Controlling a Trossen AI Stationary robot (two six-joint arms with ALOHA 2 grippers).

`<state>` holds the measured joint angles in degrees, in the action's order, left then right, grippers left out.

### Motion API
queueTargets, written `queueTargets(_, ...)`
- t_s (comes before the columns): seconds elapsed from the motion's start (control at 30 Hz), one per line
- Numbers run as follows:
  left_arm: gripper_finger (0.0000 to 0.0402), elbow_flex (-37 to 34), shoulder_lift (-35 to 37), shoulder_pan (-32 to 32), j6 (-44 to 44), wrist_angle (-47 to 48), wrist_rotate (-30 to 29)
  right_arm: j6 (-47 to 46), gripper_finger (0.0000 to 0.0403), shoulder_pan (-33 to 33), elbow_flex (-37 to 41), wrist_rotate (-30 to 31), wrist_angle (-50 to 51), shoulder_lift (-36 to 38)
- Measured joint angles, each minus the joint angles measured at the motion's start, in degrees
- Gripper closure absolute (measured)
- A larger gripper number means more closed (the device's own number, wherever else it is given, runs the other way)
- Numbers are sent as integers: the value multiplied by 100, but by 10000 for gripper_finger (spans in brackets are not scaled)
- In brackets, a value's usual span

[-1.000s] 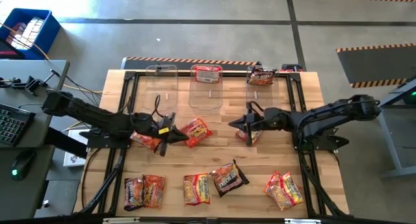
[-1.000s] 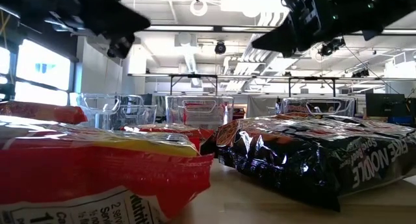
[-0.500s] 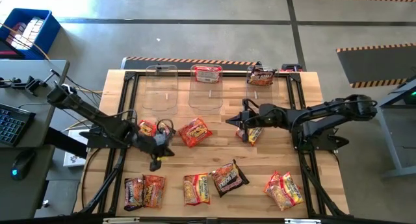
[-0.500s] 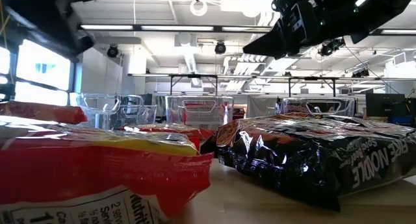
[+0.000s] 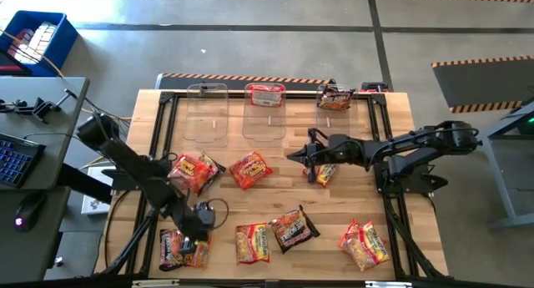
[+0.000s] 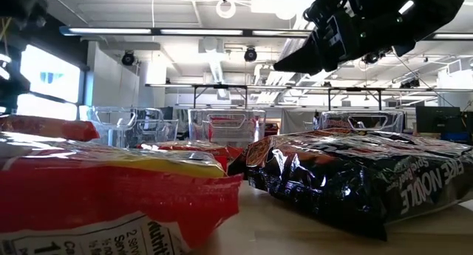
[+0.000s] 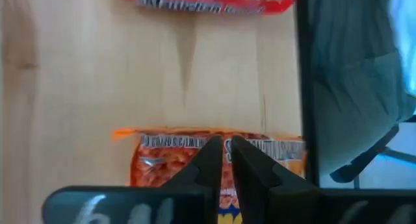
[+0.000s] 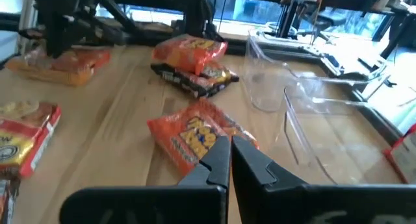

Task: Sort Maruchan noodles
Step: Put the orange noodle pack into the left transparent bin

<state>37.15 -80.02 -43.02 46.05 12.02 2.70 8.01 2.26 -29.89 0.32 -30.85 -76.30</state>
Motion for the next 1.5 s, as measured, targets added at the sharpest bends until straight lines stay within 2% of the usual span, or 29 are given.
queueTargets(0.23,400,17,-462,-9,40,-30,-242,-26,403,0,-4,-1,20,-58)
queueTargets(0.47,401,2,-409,358,-314,175,-1482,-61,403,-2,-4,1,16,-58)
queueTargets(0.6,401,-7,-362,734,-679,241,-1981,-66,403,-2,-4,1,5,-58)
queueTargets(0.77,401,-9,-246,1086,-985,236,-2075,-122,403,-2,-2,1,13,-58)
queueTargets(0.93,397,76,90,922,-1171,428,-1961,-200,403,-4,-4,-4,30,-58)
queueTargets(1.17,329,564,159,259,-505,1594,-1904,-201,403,-4,-3,-14,22,-58)
queueTargets(1.37,261,741,-229,-496,-413,1392,-1690,-205,403,-4,-3,-14,20,-58)
queueTargets(1.5,232,1040,-672,-705,-18,1523,-1704,-203,403,-4,-4,-14,22,-58)
